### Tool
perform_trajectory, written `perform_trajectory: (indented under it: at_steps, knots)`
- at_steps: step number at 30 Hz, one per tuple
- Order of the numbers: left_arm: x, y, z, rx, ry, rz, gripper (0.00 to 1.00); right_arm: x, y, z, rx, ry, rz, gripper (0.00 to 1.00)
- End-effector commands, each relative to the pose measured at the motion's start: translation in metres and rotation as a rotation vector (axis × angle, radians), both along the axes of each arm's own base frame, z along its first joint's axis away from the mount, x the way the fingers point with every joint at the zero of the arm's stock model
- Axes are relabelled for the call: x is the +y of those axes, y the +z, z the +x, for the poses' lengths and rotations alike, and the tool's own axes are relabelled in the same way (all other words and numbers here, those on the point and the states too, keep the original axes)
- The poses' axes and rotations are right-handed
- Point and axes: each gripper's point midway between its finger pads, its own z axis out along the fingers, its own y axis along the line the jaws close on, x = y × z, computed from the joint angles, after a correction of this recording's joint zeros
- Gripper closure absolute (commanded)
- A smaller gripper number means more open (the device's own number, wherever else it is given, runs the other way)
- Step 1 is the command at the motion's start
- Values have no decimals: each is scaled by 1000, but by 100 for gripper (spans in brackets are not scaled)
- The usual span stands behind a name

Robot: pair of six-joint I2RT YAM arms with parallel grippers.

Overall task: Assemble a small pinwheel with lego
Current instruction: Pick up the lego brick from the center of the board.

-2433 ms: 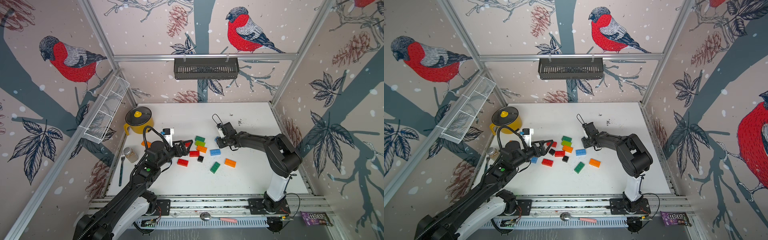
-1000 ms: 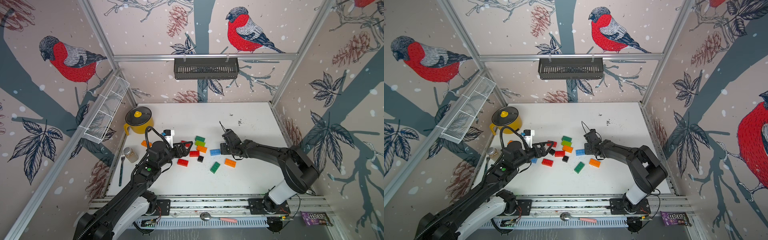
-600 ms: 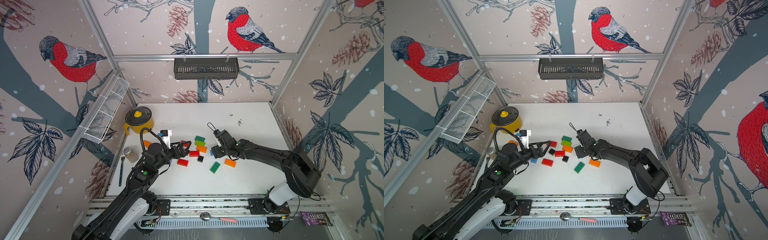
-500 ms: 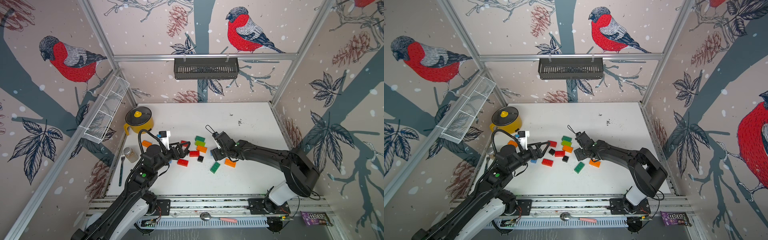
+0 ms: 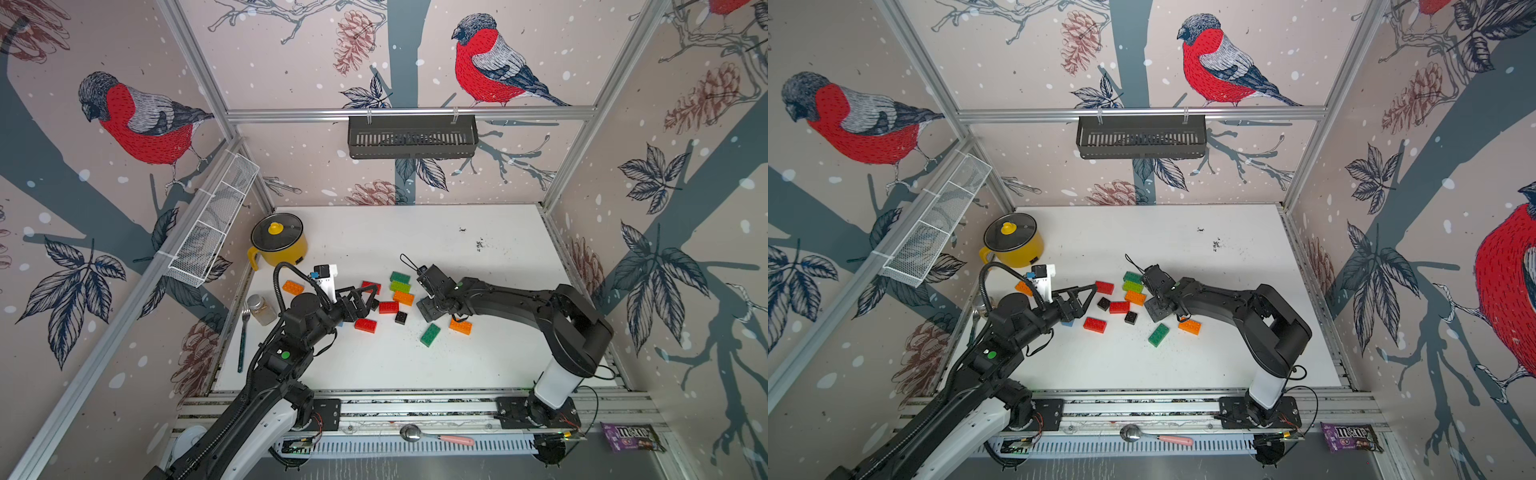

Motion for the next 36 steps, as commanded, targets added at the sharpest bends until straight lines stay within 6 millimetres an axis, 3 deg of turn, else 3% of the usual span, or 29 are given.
perform_trajectory:
  at_steps: [1,6,14,26,32,36]
  knots:
    - [-1,2,1,-2,-1,-17,3,2,0,15,-24,-12,7,12]
    - [0,3,3,-9,10,-13,3,5,-4,22,2,-22,51,21]
    - [-2,-6,5,19,11,-20,3,25,-2,5,62,16,166,37]
    - [-2,-6,5,18,12,-25,3,21,-15,7,83,-20,135,49]
    - [-1,-8,5,22,16,-26,3,23,1,12,54,-40,167,62]
    - [-9,-1,4,6,-28,-60,3,24,32,30,-6,-86,235,76]
